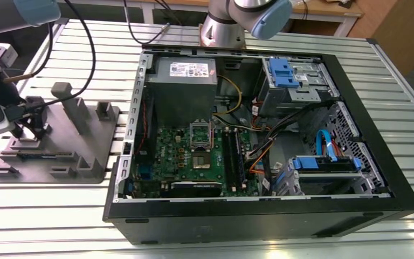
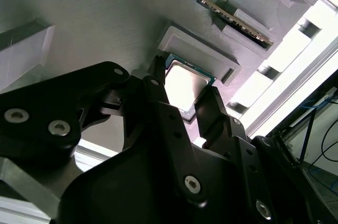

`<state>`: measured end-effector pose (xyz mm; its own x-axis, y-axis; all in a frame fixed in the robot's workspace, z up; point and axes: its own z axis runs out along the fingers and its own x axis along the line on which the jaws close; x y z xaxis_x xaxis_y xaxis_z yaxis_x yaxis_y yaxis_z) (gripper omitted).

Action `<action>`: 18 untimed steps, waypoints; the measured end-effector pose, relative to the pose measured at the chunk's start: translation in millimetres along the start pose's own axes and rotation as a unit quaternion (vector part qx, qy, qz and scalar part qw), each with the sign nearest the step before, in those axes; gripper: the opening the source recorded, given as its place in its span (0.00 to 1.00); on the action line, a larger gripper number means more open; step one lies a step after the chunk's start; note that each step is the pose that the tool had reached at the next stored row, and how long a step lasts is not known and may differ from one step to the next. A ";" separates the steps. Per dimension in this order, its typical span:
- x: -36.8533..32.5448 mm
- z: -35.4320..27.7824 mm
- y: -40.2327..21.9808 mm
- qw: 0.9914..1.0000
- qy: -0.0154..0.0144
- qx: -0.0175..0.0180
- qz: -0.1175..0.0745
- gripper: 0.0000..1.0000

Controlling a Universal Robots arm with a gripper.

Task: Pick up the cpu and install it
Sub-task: 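Pick up the cpu and move it towards the insertion slot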

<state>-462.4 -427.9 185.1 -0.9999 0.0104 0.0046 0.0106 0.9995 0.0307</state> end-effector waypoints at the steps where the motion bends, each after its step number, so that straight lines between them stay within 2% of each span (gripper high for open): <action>1: 0.0 0.4 0.0 1.000 0.000 0.000 0.000 0.47; 17: 0.6 0.9 1.1 1.000 0.000 0.000 0.000 0.47; 18: 3.0 0.9 1.1 1.000 0.000 0.000 0.000 0.47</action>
<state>-465.4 -426.7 184.2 -0.9999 0.0105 0.0045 0.0106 0.9995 0.0308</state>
